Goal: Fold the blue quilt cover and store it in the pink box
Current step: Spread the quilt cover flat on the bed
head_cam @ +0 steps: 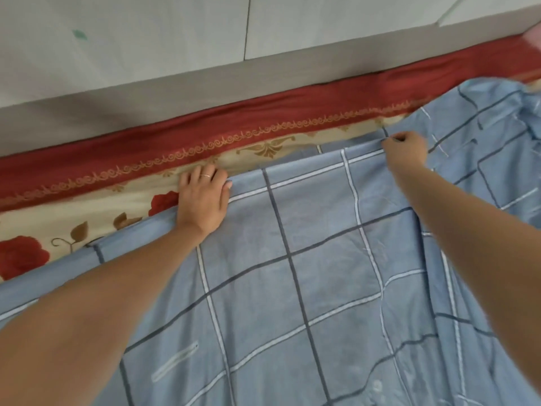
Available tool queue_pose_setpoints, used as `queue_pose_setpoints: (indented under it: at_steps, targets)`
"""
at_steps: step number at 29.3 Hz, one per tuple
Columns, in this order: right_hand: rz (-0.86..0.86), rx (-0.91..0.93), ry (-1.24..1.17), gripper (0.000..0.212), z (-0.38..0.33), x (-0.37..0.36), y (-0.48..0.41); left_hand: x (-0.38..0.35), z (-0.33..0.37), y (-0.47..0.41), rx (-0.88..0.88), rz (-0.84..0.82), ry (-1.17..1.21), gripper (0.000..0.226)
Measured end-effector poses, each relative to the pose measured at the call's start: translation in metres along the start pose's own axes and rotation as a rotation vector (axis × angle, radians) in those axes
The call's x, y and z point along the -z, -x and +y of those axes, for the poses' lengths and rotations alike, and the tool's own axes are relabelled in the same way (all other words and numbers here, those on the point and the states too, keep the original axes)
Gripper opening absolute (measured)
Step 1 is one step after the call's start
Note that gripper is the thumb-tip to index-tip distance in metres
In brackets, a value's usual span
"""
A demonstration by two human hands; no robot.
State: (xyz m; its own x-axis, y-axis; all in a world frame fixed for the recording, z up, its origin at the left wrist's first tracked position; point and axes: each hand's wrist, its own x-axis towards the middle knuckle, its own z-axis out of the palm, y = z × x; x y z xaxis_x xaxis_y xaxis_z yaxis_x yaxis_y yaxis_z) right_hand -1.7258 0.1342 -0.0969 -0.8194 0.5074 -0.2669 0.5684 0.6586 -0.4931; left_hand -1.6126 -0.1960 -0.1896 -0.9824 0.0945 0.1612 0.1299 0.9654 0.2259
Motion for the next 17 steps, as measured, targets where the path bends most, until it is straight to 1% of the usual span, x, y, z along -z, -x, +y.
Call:
queue_pose_setpoints:
  at_steps: [1, 2, 4, 5, 9, 10, 12, 14, 16, 17]
  targets:
    - [-0.024, -0.013, 0.015, 0.021, 0.002, -0.007, -0.01, -0.004, 0.001, -0.003, -0.008, -0.018, 0.009, 0.027]
    - [-0.047, -0.025, 0.026, 0.021, 0.003, -0.011, -0.016, -0.005, 0.002, -0.005, -0.013, -0.03, 0.018, 0.027]
    - [-0.09, -0.053, 0.012, 0.007, 0.001, -0.017, -0.023, -0.006, 0.002, -0.006, -0.016, -0.026, 0.018, 0.027]
    - [-0.101, -0.052, -0.003, 0.005, 0.001, -0.022, -0.028, -0.006, 0.001, -0.007, -0.018, -0.024, 0.019, 0.026]
    - [-0.126, -0.003, 0.108, 0.026, 0.002, -0.034, -0.047, -0.007, 0.001, -0.005, -0.03, -0.013, 0.014, 0.023]
    - [-0.132, -0.007, 0.141, 0.026, 0.003, -0.037, -0.049, -0.008, 0.001, -0.005, -0.029, -0.015, 0.015, 0.023]
    - [-0.145, -0.041, 0.215, 0.019, 0.001, -0.042, -0.051, -0.01, 0.001, -0.006, -0.025, -0.016, 0.031, 0.021]
    - [-0.108, -0.101, 0.265, 0.023, -0.004, -0.049, -0.052, -0.012, 0.001, -0.008, -0.03, -0.026, 0.04, 0.021]
    - [-0.023, -0.189, 0.264, 0.033, -0.017, -0.056, -0.046, -0.012, -0.001, -0.01, -0.036, -0.032, 0.046, 0.021]
    - [0.027, -0.201, 0.251, 0.036, -0.026, -0.06, -0.037, -0.012, -0.001, -0.011, -0.038, -0.036, 0.046, 0.021]
